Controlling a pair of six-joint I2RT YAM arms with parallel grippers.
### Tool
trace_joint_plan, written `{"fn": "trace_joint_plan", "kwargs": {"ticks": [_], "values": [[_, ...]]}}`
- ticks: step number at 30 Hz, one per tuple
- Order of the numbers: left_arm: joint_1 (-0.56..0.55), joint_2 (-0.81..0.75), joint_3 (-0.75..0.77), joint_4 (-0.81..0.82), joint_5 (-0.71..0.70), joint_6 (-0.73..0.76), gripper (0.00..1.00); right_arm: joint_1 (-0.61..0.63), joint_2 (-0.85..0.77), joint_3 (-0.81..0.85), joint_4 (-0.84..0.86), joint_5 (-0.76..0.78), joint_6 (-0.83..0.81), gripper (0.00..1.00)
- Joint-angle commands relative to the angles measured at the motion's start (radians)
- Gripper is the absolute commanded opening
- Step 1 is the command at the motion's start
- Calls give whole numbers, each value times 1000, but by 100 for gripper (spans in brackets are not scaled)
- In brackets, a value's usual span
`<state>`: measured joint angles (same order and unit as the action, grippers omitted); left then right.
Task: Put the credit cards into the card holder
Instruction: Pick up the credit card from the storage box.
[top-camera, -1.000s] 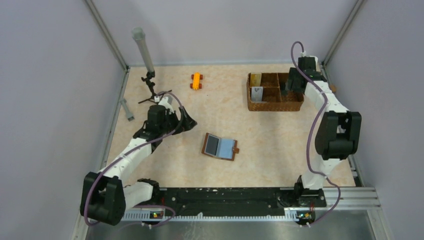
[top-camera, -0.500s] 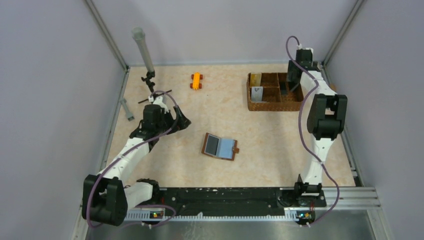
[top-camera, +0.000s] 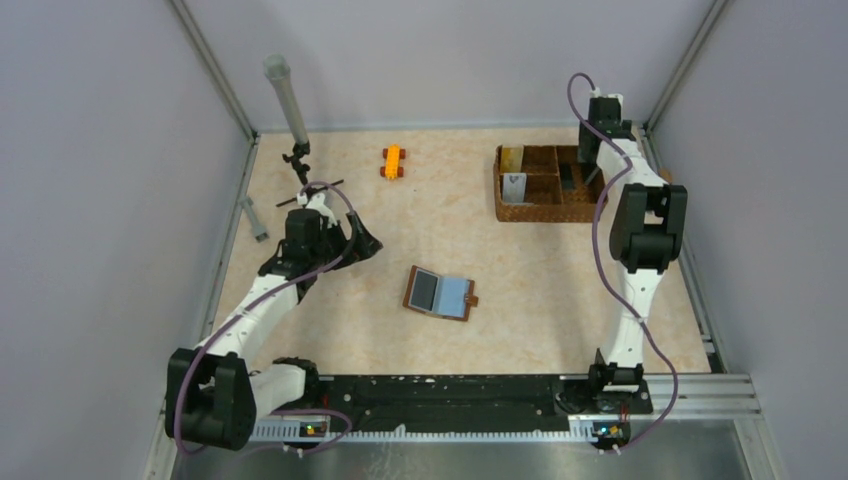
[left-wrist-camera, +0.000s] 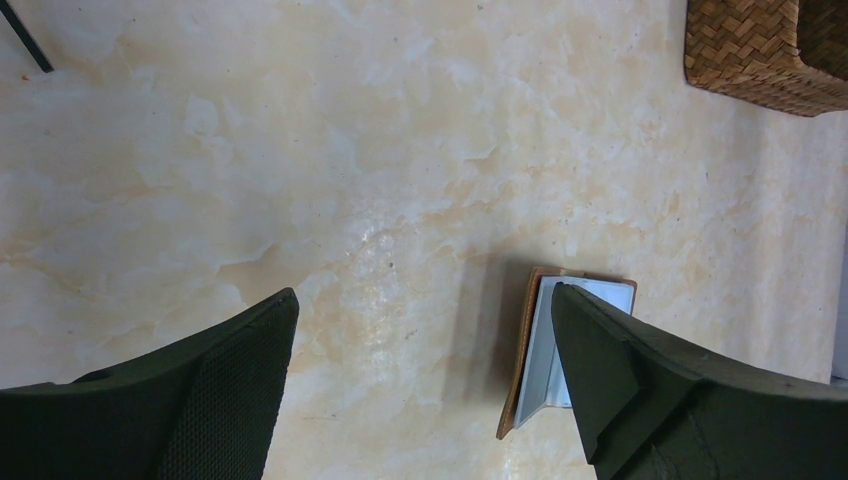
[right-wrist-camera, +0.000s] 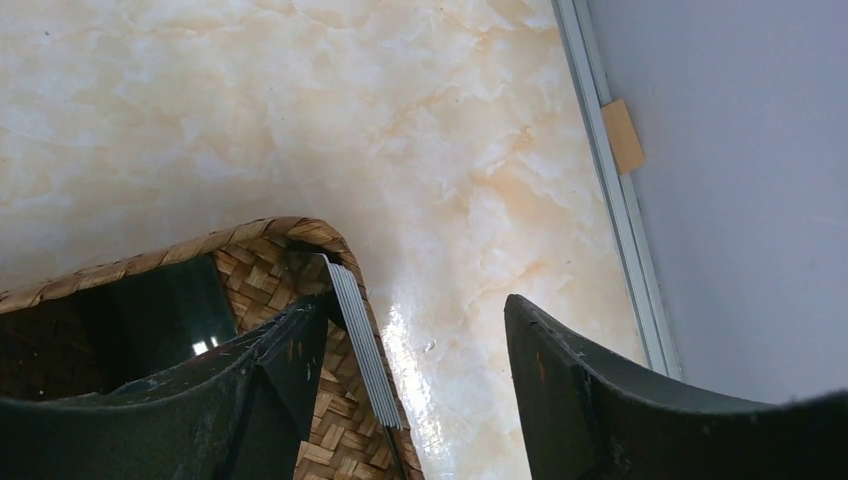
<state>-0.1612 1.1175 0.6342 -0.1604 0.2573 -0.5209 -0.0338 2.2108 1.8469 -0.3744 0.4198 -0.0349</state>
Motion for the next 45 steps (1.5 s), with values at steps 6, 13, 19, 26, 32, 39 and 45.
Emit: {"fn": "trace_joint_plan", "kwargs": {"ticks": [6, 13, 19, 26, 32, 39, 45], "values": [[7, 24, -8, 49, 50, -16, 99, -11, -58, 44, 4, 58, -31, 63], [6, 56, -13, 61, 87, -22, 99, -11, -75, 50, -8, 30, -26, 63], [6, 70, -17, 70, 107, -26, 99, -10, -96, 51, -10, 24, -23, 63], [6, 77, -20, 82, 119, -31, 99, -9, -117, 51, -10, 28, -22, 61], [6, 76, -21, 84, 121, -33, 99, -8, -116, 48, -14, 21, -19, 50], [6, 75, -26, 82, 118, -30, 99, -8, -121, 39, -17, 0, -4, 30], [7, 75, -30, 82, 120, -28, 99, -8, -120, 39, -28, -36, 16, 31]]}}
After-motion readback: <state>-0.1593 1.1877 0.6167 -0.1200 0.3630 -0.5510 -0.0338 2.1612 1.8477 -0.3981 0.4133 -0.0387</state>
